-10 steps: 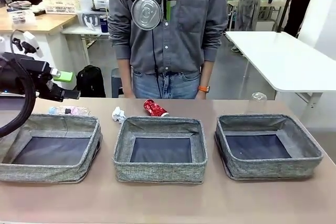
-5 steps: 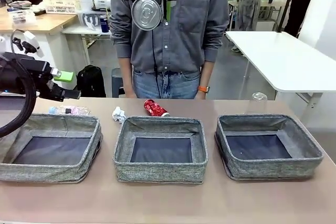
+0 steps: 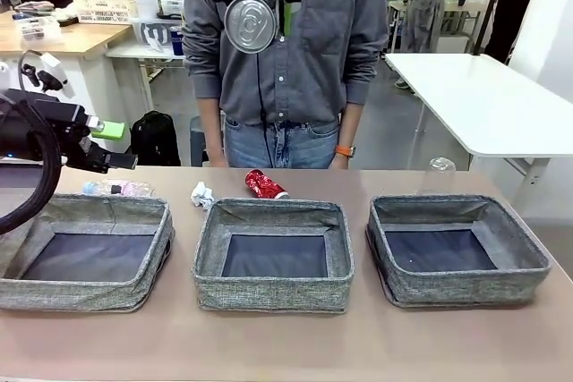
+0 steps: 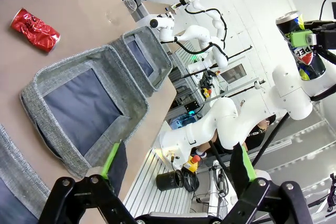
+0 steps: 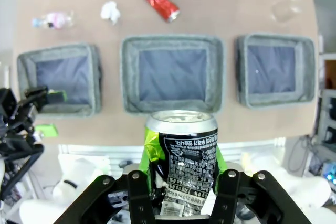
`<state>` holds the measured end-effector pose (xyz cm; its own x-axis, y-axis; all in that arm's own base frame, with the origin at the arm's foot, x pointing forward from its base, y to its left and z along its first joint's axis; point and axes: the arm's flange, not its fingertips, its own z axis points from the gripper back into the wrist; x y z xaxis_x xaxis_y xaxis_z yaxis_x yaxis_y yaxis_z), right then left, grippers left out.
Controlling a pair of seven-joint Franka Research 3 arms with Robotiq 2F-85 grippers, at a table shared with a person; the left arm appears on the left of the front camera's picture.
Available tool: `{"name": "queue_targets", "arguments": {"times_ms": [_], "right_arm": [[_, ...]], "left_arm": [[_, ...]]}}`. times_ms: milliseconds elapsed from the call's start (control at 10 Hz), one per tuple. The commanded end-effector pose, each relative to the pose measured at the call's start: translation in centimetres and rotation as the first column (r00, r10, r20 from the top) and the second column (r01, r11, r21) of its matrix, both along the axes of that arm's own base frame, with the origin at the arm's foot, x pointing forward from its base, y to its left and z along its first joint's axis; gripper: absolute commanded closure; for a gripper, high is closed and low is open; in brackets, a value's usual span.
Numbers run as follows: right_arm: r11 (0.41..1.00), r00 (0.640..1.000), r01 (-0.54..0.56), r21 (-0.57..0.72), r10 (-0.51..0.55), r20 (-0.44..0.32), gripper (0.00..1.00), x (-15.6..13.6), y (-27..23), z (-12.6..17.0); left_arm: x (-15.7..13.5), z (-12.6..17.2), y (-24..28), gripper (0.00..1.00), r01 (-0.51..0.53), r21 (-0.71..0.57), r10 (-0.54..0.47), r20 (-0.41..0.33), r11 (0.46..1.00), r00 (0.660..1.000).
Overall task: Sort the waste into the appropriate baskets.
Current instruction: Place the picked waste into the Fabric basket indicated by the person.
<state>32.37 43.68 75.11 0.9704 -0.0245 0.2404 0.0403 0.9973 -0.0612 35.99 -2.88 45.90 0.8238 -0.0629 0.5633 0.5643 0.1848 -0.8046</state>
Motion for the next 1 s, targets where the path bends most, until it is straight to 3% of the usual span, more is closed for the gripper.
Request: {"name": "queue_targets", "arguments": {"times_ms": [0,900], "right_arm": [[1.0,1.0,-0.012,0.007,0.012,0.006,0.52,-0.24,-0.38,-0.05],[1.0,1.0,-0.012,0.007,0.012,0.006,0.52,-0.24,-0.38,-0.05]], "left_arm": [[0.02,0.01,-0.28,0.0,-0.002,-0.026,0.003,0.026,1.0,1.0],[0.02,0.01,-0.28,0.0,-0.002,-0.026,0.003,0.026,1.0,1.0]]}}
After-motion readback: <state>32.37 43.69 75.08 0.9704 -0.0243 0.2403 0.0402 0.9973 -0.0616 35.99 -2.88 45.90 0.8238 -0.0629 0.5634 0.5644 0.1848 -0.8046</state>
